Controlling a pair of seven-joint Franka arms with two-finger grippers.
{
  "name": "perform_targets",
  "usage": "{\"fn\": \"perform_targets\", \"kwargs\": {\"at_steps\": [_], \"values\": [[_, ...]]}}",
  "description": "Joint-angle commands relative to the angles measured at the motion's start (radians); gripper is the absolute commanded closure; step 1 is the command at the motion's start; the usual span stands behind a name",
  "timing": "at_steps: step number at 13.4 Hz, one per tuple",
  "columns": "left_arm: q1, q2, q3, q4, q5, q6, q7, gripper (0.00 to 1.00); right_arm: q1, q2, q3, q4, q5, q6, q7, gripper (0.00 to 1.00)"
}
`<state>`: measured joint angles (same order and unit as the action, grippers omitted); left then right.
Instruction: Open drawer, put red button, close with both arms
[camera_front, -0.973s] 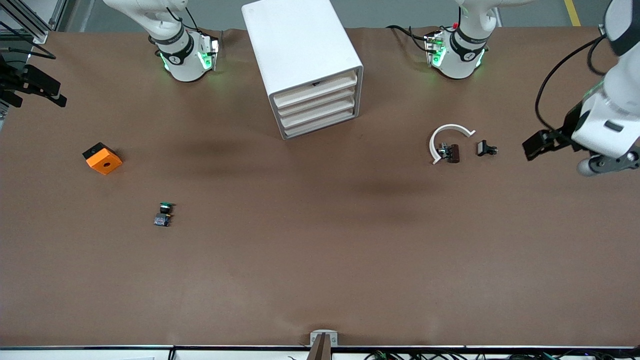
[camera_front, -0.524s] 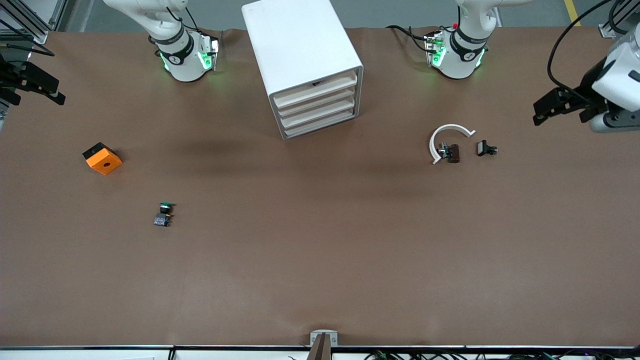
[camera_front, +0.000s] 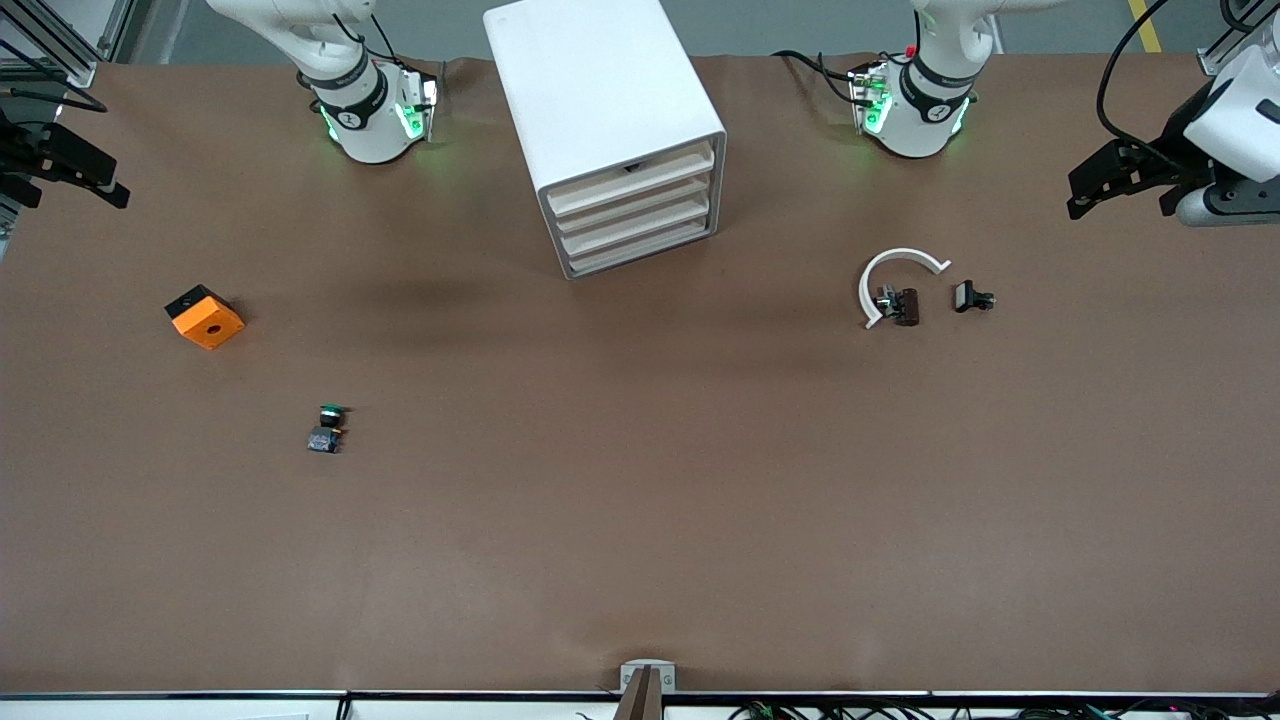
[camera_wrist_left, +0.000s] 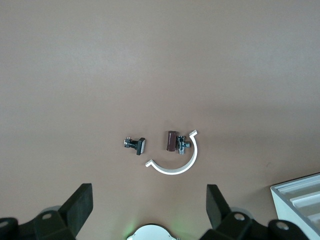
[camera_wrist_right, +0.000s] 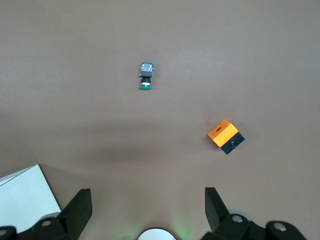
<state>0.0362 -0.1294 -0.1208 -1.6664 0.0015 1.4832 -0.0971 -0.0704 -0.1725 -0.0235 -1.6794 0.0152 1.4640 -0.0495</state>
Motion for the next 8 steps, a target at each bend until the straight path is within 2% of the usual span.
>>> {"fn": "perform_targets", "kwargs": {"at_steps": [1,8], "values": [[0.004,-0.006,0.006,0.005,0.000,-0.012,0.025,0.00,-0.008,-0.027,0.007,-0.025,0.003,-0.008,0.025,0.00],[0.010,0.040,0.007,0.076,0.026,-0.017,0.019,0.00,-0.006,-0.024,0.007,-0.023,0.003,-0.001,0.023,0.00]]}}
